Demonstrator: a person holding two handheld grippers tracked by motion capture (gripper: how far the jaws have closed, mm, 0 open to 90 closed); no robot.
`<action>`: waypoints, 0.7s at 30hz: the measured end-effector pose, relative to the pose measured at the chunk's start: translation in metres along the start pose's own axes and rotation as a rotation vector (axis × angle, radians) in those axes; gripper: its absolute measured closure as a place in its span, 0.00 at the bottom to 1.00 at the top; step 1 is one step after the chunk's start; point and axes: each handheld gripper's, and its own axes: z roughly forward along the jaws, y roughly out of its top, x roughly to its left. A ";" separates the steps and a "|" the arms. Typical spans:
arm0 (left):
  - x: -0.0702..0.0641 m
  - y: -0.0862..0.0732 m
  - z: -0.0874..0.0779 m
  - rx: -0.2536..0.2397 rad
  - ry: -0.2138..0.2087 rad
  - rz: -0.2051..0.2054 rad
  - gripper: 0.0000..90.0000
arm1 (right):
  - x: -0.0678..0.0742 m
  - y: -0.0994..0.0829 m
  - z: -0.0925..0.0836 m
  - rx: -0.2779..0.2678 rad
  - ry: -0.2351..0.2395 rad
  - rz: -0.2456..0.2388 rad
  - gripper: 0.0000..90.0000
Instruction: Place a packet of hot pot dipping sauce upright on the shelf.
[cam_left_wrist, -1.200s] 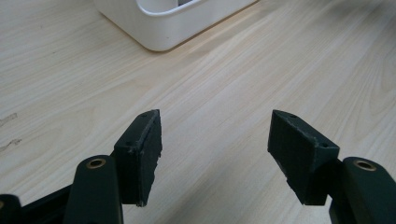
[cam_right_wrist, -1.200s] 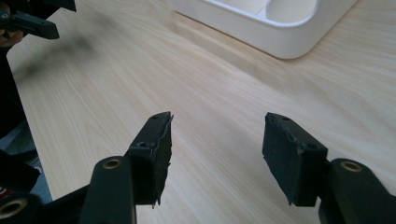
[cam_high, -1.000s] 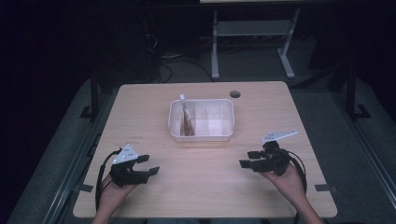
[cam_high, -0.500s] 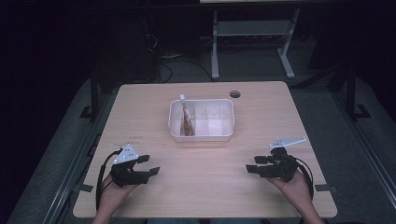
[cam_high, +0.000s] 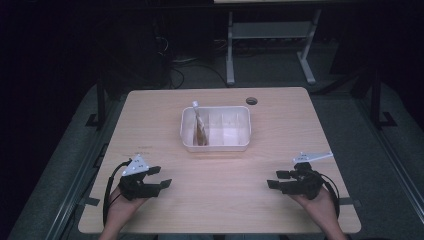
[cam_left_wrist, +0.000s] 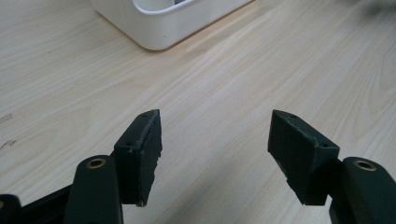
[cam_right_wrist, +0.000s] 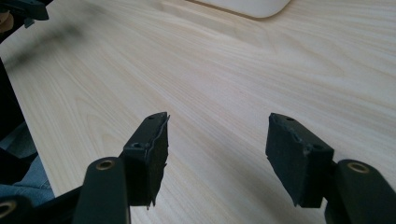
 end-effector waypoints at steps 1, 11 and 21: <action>0.000 0.000 0.000 0.000 0.000 -0.001 0.39 | 0.000 -0.001 0.000 -0.001 0.000 0.000 0.43; 0.000 0.000 0.000 -0.001 -0.001 0.001 0.39 | 0.001 -0.006 0.001 -0.004 -0.001 -0.001 0.41; 0.000 0.001 0.001 0.001 -0.002 0.004 0.39 | 0.004 -0.008 0.002 -0.011 -0.008 -0.016 0.41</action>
